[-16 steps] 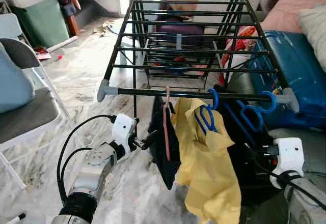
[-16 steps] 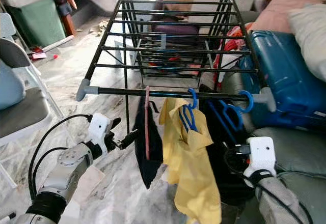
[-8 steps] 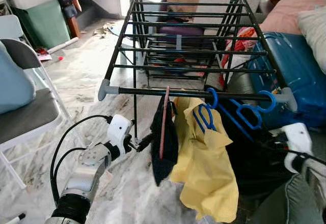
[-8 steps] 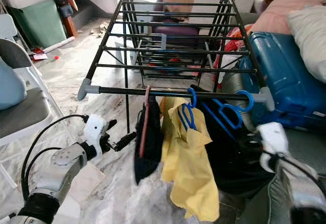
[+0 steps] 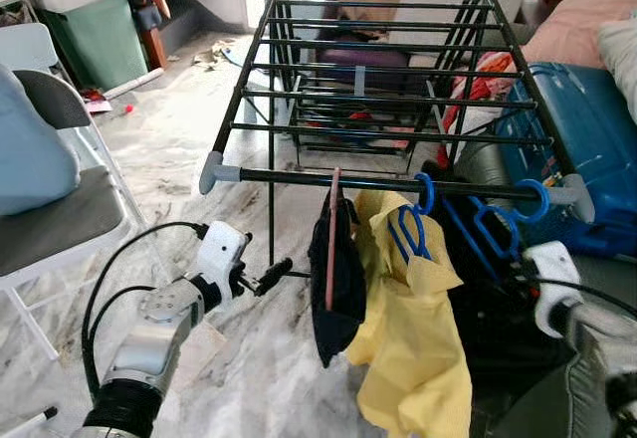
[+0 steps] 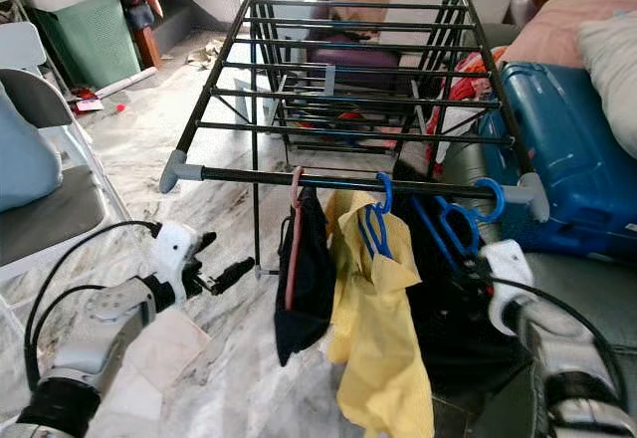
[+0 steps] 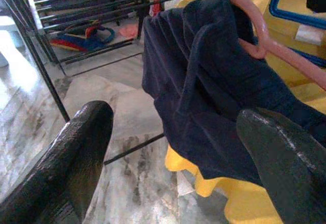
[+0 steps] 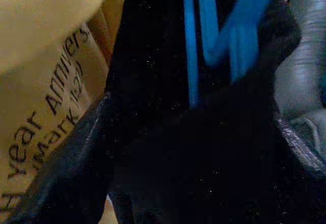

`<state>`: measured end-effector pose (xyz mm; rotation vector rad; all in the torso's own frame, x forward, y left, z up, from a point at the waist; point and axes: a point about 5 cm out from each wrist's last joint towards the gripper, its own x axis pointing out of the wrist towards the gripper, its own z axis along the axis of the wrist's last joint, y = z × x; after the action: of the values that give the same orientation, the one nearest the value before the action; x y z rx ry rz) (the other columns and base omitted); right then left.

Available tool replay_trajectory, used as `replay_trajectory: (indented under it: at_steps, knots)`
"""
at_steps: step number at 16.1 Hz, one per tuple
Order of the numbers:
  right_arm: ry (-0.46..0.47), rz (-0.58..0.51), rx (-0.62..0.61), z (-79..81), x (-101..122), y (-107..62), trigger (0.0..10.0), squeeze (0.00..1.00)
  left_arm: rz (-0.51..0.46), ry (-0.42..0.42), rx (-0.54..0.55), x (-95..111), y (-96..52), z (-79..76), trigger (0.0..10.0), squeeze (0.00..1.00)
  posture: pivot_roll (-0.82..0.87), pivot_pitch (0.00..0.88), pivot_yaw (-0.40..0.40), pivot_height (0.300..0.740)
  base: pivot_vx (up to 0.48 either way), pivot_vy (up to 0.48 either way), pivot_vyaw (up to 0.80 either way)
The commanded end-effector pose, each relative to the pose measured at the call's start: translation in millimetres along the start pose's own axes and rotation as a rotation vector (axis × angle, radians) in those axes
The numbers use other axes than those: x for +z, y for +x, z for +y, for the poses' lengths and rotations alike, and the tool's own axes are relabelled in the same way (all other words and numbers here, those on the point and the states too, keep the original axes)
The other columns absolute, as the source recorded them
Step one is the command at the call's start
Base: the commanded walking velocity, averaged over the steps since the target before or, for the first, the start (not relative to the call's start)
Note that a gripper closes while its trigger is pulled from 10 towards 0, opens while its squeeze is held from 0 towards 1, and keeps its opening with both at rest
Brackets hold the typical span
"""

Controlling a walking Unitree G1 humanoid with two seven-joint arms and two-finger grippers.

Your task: Hang hanger

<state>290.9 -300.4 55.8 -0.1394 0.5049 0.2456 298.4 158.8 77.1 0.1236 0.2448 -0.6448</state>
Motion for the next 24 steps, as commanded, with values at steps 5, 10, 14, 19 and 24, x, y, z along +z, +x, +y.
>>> replay_trajectory:
  at_steps: [5,10,14,19,24]
  knots:
    - [-0.024,-0.083,-0.032,-8.3,17.1,0.4,0.0,0.0,0.002,0.008,-0.009,2.8,1.5,-1.9,10.0,0.0,0.13,0.017,0.008,0.74,0.0,0.0,0.0]
    - [-0.046,-0.063,-0.015,-9.9,13.6,-1.7,0.0,0.0,0.001,-0.002,-0.011,1.0,4.8,-6.1,10.0,0.0,0.11,0.007,0.003,0.74,0.0,0.0,0.0]
    - [-0.048,-0.062,-0.017,-11.0,9.9,-4.0,0.0,0.0,0.004,-0.007,-0.013,-0.6,8.4,-7.4,10.0,0.0,0.1,0.006,-0.001,0.74,0.0,0.0,0.0]
    - [-0.009,-0.116,-0.04,-15.0,16.3,-6.4,0.0,0.0,-0.003,-0.016,-0.005,-2.9,10.4,-11.8,10.0,0.0,0.08,0.005,-0.009,0.74,0.0,0.0,0.0]
    - [0.089,-0.367,-0.17,-0.6,36.6,-30.4,0.7,0.0,-0.016,-0.029,0.025,-1.6,20.0,-16.6,10.0,0.0,0.0,0.032,-0.012,0.74,0.0,0.0,0.0]
